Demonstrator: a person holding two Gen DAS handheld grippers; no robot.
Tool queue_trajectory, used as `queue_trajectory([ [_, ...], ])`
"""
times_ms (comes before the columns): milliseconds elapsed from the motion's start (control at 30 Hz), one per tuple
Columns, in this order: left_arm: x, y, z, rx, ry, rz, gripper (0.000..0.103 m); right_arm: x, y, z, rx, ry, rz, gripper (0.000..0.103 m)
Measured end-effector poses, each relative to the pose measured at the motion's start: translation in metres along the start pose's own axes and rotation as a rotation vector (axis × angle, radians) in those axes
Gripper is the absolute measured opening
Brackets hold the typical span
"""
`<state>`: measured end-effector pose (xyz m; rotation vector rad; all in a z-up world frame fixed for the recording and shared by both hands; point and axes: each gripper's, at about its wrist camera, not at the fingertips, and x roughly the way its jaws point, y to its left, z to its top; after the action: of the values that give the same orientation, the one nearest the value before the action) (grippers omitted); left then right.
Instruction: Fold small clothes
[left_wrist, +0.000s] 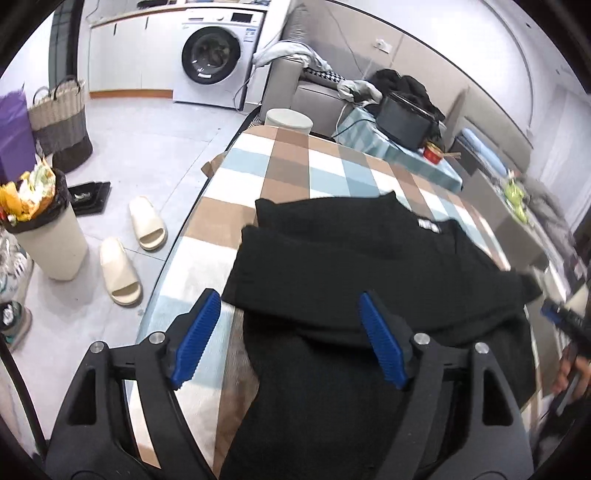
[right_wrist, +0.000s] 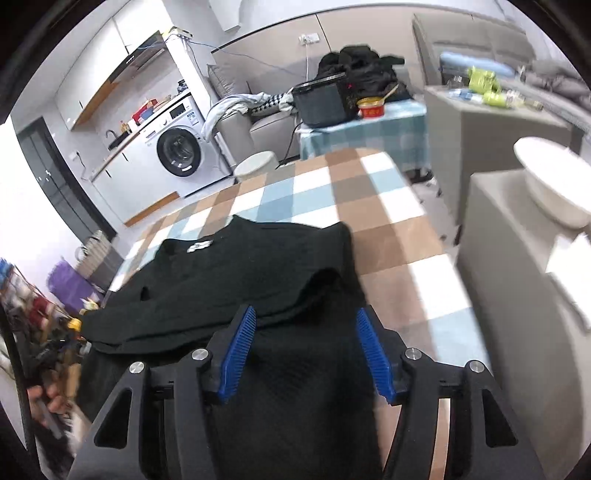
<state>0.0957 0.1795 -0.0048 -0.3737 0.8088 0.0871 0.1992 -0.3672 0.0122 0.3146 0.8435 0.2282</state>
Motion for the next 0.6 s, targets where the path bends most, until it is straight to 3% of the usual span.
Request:
queue_trajectory([
  [167,0.020,0.004,0.012,-0.040,0.040,0.010,0.069,0.012,-0.008,0.005,0.066,0.017,0.051,0.059],
  [233,0.027,0.005,0.014,-0.043,0.048,0.018,0.058,0.017,-0.010,0.009,0.087,0.015,0.057,0.059],
  [367,0.043,0.005,0.021,-0.054,0.061,0.007,0.026,0.029,-0.015,0.018,0.120,0.005,0.085,0.059],
  [433,0.053,0.007,0.025,-0.076,0.064,-0.012,0.019,0.036,-0.017,0.023,0.140,-0.006,0.075,0.058],
  [500,0.057,0.011,0.028,-0.088,0.062,-0.025,0.013,0.048,-0.018,0.026,0.157,-0.005,0.062,0.041],
  [533,0.058,0.011,0.028,-0.092,0.059,-0.027,0.013,0.053,-0.019,0.028,0.174,0.007,0.062,0.022],
  [567,0.057,0.010,0.029,-0.094,0.051,-0.036,0.011,0.057,-0.020,0.029,0.188,0.015,0.064,0.012],
  [600,0.056,0.009,0.029,-0.091,0.045,-0.041,0.010,0.059,-0.021,0.031,0.200,0.011,0.076,0.009],
])
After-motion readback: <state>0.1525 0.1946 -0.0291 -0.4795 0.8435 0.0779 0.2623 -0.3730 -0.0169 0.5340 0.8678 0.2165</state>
